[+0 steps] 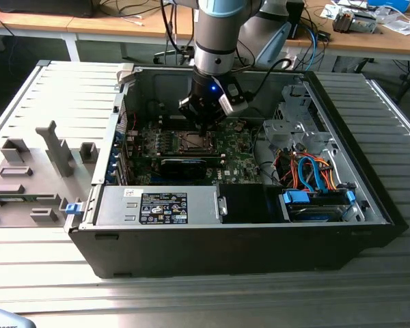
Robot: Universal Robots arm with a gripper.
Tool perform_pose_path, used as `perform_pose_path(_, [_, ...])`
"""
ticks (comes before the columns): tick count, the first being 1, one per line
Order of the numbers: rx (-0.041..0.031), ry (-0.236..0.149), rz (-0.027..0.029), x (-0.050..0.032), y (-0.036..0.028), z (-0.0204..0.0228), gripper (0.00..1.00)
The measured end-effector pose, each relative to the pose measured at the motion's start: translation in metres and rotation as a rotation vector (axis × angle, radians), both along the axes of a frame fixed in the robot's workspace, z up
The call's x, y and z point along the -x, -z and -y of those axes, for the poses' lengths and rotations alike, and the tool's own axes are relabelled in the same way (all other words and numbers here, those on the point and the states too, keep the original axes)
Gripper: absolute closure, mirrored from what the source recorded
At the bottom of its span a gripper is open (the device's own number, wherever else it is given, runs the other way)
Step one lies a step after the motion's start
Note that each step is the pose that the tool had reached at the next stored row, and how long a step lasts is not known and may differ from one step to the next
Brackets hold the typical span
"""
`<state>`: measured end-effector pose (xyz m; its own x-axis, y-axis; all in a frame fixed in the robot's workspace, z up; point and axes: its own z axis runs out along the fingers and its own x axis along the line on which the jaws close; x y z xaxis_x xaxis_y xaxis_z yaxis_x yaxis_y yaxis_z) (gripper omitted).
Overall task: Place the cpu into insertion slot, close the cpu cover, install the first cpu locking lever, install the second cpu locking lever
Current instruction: 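Install the first cpu locking lever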
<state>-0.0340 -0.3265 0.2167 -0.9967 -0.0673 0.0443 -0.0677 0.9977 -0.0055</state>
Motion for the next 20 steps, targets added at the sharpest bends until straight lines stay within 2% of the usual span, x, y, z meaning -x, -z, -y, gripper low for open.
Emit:
perform_pose_path(5, [0.0237,0.008,0.0001,0.0,-0.0036,0.0004,0.89])
perform_pose_path(6, [0.0321,0.023,-0.0001,-0.0001,-0.004,0.0005,0.89])
perform_pose_path(7, [0.0347,0.034,-0.0002,-0.0001,-0.004,0.0005,0.89])
perform_pose_path(10, [0.0385,0.058,-0.0007,-0.0001,-0.0045,0.0005,0.89])
perform_pose_path(12, [0.0388,0.06,-0.0007,-0.0001,-0.0074,0.0005,0.89])
perform_pose_path(14, [0.0387,0.06,-0.0006,-0.0001,-0.0129,0.0005,0.89])
perform_pose_path(15, [0.0389,0.06,-0.0007,-0.0001,-0.0191,0.0005,0.89])
perform_pose_path(16, [0.0387,0.06,-0.0006,-0.0001,-0.0225,0.0005,0.89])
perform_pose_path(20, [0.0392,0.06,-0.0006,-0.0001,-0.0291,0.0006,0.89])
